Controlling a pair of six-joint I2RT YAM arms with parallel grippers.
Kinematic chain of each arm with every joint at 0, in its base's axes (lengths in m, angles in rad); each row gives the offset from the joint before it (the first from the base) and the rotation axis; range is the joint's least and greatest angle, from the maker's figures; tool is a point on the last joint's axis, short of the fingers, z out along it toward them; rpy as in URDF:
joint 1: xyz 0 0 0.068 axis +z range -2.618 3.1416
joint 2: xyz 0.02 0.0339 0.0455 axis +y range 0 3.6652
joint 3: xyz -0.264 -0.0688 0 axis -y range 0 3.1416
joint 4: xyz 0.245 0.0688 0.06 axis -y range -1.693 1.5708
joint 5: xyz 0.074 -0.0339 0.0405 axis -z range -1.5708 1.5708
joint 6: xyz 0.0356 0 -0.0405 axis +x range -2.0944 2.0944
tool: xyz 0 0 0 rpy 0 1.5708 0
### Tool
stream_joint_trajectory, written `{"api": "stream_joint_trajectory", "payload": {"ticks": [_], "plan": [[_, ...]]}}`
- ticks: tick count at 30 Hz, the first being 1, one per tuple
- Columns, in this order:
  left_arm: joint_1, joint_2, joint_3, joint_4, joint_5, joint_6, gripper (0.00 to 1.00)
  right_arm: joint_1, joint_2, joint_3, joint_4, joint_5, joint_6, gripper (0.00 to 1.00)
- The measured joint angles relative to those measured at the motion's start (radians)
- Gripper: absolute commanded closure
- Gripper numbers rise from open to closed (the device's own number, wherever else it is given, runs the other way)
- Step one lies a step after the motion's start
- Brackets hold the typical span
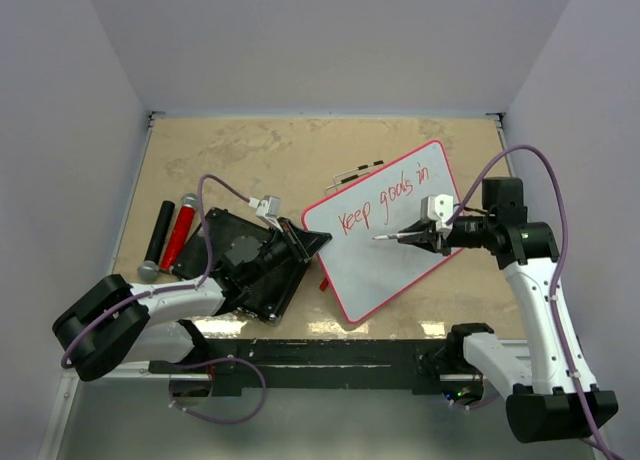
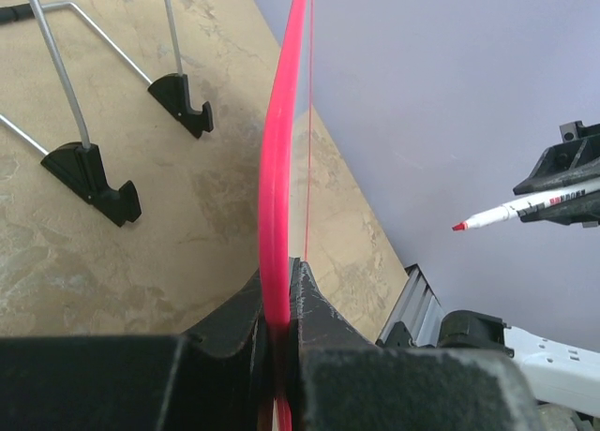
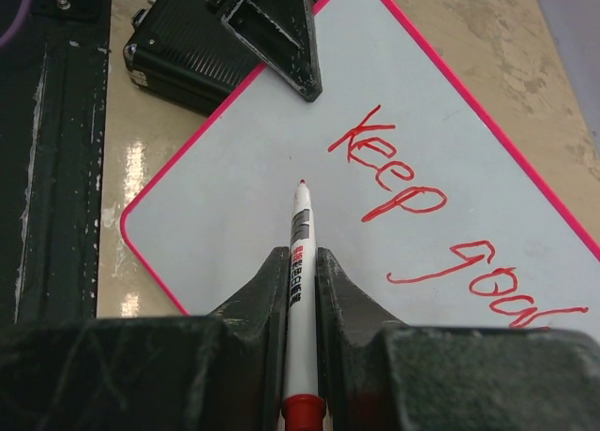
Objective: Write a sentence on the whiteboard
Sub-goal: Pick up the sentence from the whiteboard.
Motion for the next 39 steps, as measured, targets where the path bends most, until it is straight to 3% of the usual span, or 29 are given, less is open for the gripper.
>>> {"api": "stream_joint_trajectory", "payload": {"ticks": [13, 24, 39], "plan": [[-0.029, 0.0, 0.031, -0.047, -0.043, -0.021, 1.0, 0.03, -0.048, -0.065, 0.074, 0.049, 0.079, 1.0], [-0.032, -0.004, 0.041, -0.064, -0.047, -0.01, 1.0, 0.031, -0.034, -0.065, -0.085, 0.06, -0.105, 1.0], [-0.038, -0.021, 0.036, -0.066, -0.047, 0.017, 1.0, 0.031, -0.072, -0.066, -0.085, 0.086, -0.105, 1.0]]}}
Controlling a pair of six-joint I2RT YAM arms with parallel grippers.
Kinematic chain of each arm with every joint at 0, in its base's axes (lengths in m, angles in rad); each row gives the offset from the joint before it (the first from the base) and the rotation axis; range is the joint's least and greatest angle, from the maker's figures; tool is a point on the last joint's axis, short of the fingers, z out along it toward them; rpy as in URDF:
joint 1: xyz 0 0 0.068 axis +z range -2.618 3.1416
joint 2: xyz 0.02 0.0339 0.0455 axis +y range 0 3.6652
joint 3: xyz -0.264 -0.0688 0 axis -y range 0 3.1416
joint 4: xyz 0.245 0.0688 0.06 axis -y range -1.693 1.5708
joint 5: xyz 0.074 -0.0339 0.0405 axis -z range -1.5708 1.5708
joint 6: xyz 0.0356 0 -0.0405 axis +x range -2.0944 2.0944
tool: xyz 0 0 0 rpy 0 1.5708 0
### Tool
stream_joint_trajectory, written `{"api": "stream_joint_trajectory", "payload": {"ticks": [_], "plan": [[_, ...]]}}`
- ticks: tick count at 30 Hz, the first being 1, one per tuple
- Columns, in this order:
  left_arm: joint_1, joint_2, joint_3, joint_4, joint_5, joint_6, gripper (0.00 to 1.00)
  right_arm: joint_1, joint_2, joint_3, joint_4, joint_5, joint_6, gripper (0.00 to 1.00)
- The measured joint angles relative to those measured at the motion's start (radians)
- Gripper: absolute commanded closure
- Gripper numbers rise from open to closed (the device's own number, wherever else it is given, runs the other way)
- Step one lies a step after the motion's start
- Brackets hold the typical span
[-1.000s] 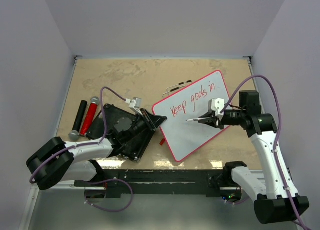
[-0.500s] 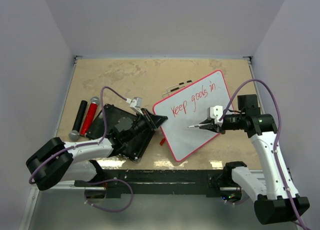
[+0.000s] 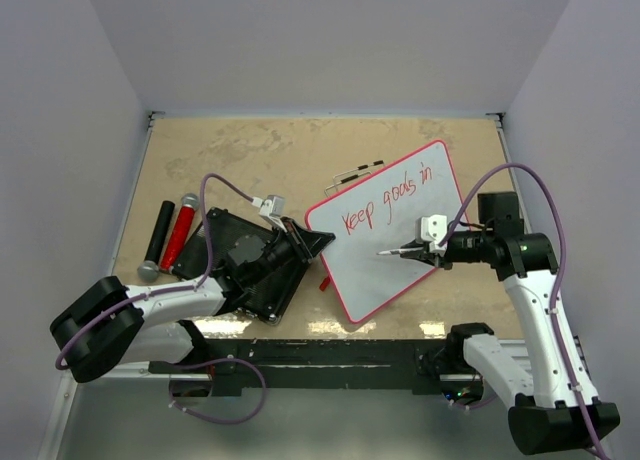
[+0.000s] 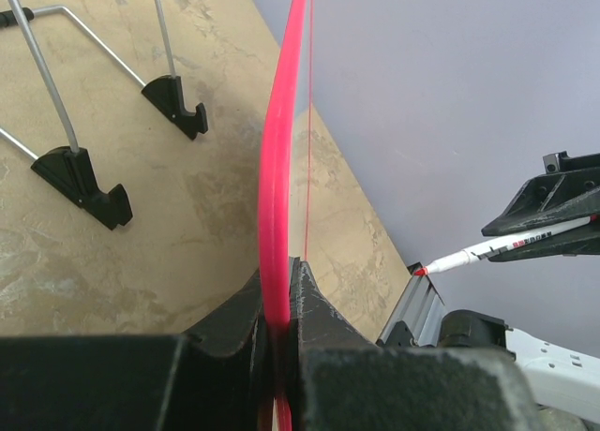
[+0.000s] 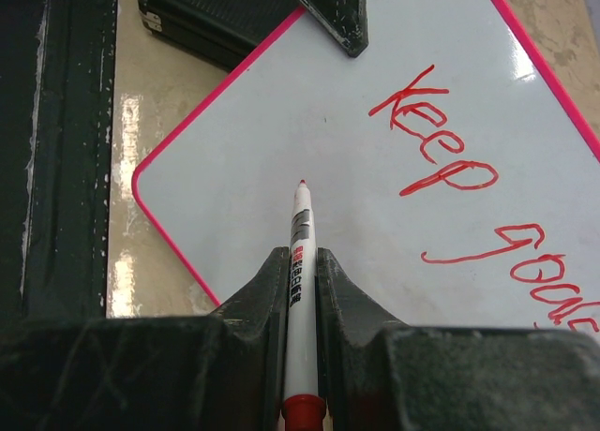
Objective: Write a sentence on the whiteboard
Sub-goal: Pick up the sentence from the whiteboard.
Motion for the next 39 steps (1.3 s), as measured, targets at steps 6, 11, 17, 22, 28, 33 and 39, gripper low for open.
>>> {"api": "stream_joint_trajectory", "payload": {"ticks": [6, 11, 17, 22, 28, 33, 39], "plan": [[0.0, -0.001, -0.006, 0.008, 0.0, 0.0, 1.0, 0.0, -0.001, -0.007, -0.001, 0.016, -0.005, 1.0], [0.0, -0.001, -0.007, 0.009, 0.0, 0.0, 1.0, 0.0, -0.002, -0.007, -0.005, 0.024, -0.016, 1.0], [0.0, -0.001, -0.007, 0.009, 0.0, 0.0, 1.0, 0.0, -0.003, -0.007, -0.014, 0.024, -0.028, 1.0], [0.0, -0.001, -0.008, 0.011, 0.0, 0.0, 1.0, 0.0, -0.003, -0.007, -0.015, 0.029, -0.034, 1.0], [0.0, -0.001, -0.008, 0.012, 0.0, 0.0, 1.0, 0.0, -0.003, -0.007, -0.016, 0.042, -0.036, 1.0], [0.0, -0.001, -0.011, 0.016, 0.0, 0.002, 1.0, 0.0, -0.003, -0.007, -0.018, 0.042, -0.036, 1.0], [0.0, -0.001, -0.021, 0.03, 0.002, 0.008, 1.0, 0.0, -0.003, -0.007, -0.019, 0.042, -0.036, 1.0]]}}
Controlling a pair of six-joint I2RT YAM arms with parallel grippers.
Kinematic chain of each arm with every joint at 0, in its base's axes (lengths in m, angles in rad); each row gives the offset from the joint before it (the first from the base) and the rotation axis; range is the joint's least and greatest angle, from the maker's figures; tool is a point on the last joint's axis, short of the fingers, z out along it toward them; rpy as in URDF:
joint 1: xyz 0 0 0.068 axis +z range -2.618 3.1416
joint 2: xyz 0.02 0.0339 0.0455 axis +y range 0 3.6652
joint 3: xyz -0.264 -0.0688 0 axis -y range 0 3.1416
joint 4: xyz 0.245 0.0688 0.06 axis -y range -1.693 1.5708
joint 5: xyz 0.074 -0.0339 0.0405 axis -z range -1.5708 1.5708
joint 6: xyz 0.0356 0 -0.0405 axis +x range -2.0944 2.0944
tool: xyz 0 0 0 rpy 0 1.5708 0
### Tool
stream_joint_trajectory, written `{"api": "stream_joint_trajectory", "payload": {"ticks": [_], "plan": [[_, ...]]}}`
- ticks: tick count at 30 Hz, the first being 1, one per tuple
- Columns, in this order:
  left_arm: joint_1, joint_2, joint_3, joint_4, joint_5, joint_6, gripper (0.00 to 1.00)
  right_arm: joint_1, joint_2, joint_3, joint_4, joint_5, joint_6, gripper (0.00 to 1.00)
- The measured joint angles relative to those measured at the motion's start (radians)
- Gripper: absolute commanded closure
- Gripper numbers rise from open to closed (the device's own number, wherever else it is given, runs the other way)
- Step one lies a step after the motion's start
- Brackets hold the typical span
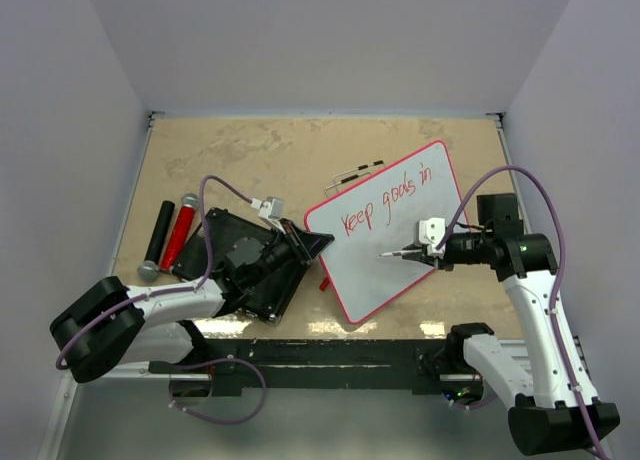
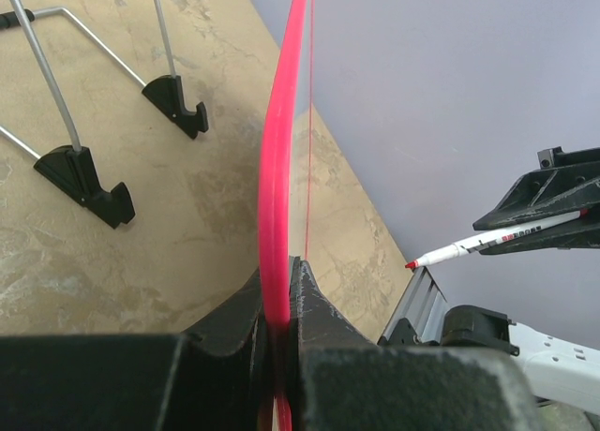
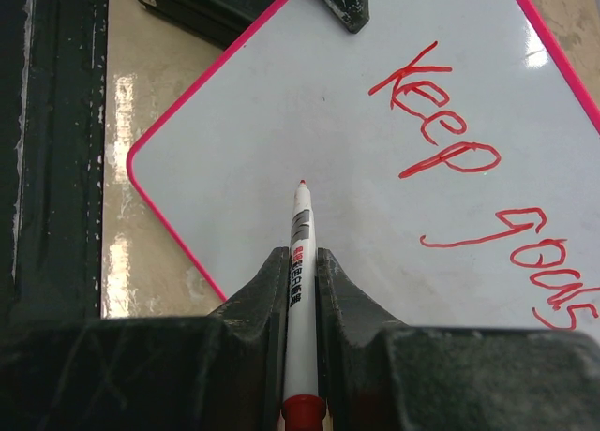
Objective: Write a sentence on the whiteboard
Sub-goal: Pick up the sentence from the whiteboard.
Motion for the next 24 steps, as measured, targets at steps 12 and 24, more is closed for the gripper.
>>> {"api": "stream_joint_trajectory", "payload": {"ticks": [12, 24], "plan": [[0.0, -0.007, -0.021, 0.024, 0.003, 0.007, 1.0, 0.0, 0.014, 0.011, -0.013, 0.0, 0.021, 1.0], [0.0, -0.016, -0.037, 0.034, 0.003, 0.007, 1.0, 0.0, 0.013, 0.063, 0.018, 0.006, 0.114, 1.0]]}}
